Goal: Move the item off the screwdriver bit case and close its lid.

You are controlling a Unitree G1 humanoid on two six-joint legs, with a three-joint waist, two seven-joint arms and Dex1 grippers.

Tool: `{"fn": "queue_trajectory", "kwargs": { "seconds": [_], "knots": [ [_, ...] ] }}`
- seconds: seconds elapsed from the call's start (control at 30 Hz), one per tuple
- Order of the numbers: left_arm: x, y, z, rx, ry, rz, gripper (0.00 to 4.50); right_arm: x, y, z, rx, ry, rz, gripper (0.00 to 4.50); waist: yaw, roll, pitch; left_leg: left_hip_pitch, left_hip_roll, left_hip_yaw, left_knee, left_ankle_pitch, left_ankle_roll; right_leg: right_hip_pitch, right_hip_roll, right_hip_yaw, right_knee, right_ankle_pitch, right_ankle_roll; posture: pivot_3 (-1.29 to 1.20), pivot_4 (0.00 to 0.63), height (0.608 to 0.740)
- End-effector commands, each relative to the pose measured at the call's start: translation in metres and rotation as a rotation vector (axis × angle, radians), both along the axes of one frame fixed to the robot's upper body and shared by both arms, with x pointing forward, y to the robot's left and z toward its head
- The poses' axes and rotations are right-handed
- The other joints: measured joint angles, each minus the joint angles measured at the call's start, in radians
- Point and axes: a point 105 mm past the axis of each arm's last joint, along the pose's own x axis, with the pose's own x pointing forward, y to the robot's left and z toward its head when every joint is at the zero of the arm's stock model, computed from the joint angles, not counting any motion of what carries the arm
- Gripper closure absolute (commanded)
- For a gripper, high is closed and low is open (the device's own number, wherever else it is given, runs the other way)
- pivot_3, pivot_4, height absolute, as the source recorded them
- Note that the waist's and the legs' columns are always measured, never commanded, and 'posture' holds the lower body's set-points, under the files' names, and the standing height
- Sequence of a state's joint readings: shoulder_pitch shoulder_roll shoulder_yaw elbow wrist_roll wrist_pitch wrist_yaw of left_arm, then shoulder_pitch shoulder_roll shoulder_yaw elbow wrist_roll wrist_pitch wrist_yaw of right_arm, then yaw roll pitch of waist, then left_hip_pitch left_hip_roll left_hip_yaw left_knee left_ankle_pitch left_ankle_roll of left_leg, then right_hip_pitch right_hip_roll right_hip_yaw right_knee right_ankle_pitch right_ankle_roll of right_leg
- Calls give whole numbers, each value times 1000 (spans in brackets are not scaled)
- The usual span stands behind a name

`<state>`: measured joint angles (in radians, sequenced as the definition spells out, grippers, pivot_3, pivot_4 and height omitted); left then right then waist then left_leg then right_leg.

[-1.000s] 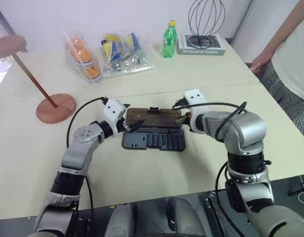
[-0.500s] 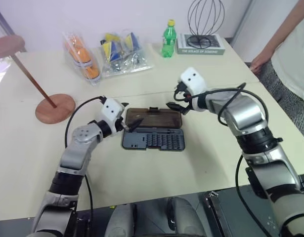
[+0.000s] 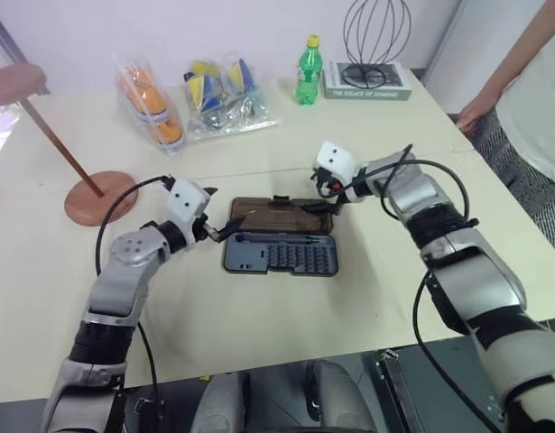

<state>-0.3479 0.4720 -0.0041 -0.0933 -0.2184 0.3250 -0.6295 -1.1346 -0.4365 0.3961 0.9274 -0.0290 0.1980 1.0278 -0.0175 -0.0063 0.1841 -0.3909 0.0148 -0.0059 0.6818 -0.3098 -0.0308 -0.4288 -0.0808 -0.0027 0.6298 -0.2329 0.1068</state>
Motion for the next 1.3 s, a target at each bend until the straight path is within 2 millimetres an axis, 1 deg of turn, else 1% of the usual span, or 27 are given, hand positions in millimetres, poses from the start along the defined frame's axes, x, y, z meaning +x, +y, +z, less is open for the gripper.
{"fn": "queue_trajectory", "kwargs": {
  "seconds": [0.03, 0.13, 0.23, 0.4, 0.47, 0.63, 0.77, 0.9, 1.0, 1.1, 1.3],
  "knots": [
    [-3, 2, 13, -1, -51, 9, 0, 2, -1, 8, -19, -27, 35, 25, 0, 0, 0, 0, 0, 0, 0, 0, 0, 0, 0, 0, 0, 0, 0, 0, 150, 740],
    [-3, 2, 13, -2, -51, 11, 0, 6, -5, 6, -39, -49, 17, 25, -2, 0, 0, 0, 0, 0, 0, 0, 0, 0, 0, 0, 0, 0, 0, 0, 150, 740],
    [-3, 1, 13, -2, -52, 12, 0, 8, -7, 4, -45, -47, 3, 840, -3, 0, 0, 0, 0, 0, 0, 0, 0, 0, 0, 0, 0, 0, 0, 0, 150, 740],
    [-2, 0, 13, -4, -59, 14, 0, 10, -9, 2, -61, -52, 1, 3467, -2, 0, 0, 0, 0, 0, 0, 0, 0, 0, 0, 0, 1, 0, 0, 0, 150, 740],
    [-2, 0, 14, -2, -60, 15, 0, 10, -9, 0, -75, -52, 2, 4432, -3, 0, 0, 0, 0, 0, 0, 0, 0, 0, 0, 0, 1, 0, 0, 0, 150, 740],
    [-1, 2, 14, 2, -64, 20, 0, 6, -8, -6, -105, -35, 46, 4432, -19, 0, 0, 2, 0, 0, 0, 0, -1, 1, 0, 0, 2, 0, 0, 0, 150, 740],
    [-1, 3, 15, 1, -67, 24, 0, 3, -5, -7, -168, -87, 118, 4432, -25, 0, 0, 1, 0, 0, 0, 0, -1, 1, 0, 0, 1, 0, 0, 0, 150, 740],
    [0, 5, 17, 3, -72, 28, 0, -7, 13, 5, -197, -221, 316, 4432, -26, 0, 0, 1, 0, 0, 0, 0, -1, 1, 0, 0, 1, 0, 0, 0, 150, 740],
    [0, 6, 17, 7, -75, 29, 0, -12, 23, 12, -237, -316, 424, 4432, -26, 0, 0, 1, 0, 0, 0, 0, -1, 0, 0, 0, 1, 0, 0, 0, 150, 740],
    [0, 6, 17, 9, -77, 30, 0, -16, 32, 17, -268, -394, 495, 4432, -26, 0, 0, 1, 0, 0, 0, 0, -1, 0, 0, 0, 1, 0, 0, 0, 150, 740],
    [0, 8, 19, 7, -87, 42, 0, -24, 43, 18, -265, -428, 579, 4432, -25, 0, 0, 1, 0, 0, 0, 0, -1, 0, 0, 0, 1, 0, 0, 0, 150, 740]
  ]
}}
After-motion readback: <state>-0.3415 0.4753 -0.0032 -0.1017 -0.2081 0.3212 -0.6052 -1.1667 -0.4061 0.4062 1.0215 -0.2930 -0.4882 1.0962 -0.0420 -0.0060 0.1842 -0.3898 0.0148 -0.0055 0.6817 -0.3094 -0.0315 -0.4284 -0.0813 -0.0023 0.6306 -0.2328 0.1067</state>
